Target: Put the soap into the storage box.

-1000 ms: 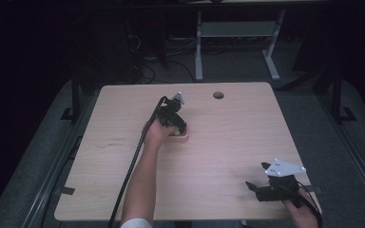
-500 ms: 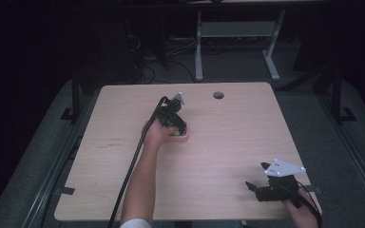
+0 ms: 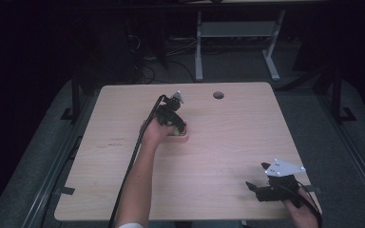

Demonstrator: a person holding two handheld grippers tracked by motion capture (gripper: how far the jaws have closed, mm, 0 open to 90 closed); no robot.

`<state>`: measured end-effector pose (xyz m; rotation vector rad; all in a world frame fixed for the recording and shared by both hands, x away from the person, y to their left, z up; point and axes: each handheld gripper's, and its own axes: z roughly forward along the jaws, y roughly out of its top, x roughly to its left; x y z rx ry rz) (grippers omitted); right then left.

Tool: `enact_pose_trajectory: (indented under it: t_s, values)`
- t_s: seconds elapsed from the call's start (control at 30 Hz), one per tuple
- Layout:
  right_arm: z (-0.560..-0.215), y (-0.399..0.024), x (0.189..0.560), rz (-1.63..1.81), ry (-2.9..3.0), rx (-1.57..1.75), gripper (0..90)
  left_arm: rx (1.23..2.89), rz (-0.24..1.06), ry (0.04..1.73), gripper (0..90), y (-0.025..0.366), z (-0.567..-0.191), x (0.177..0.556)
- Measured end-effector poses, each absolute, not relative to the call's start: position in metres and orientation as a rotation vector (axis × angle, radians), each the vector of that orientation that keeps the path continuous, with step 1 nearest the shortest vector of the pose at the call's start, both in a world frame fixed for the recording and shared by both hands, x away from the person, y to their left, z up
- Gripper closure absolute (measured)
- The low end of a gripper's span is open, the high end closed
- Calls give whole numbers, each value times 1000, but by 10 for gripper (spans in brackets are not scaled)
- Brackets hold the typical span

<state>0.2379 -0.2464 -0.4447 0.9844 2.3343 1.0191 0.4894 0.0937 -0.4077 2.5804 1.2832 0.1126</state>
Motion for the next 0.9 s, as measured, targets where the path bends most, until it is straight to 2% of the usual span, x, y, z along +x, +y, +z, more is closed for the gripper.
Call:
enact_pose_trajectory:
  t_s: [0.9]
  values:
    - [-448,-246,239,998,2344,1015,138,2519,120,1193,198,106,-389,461]
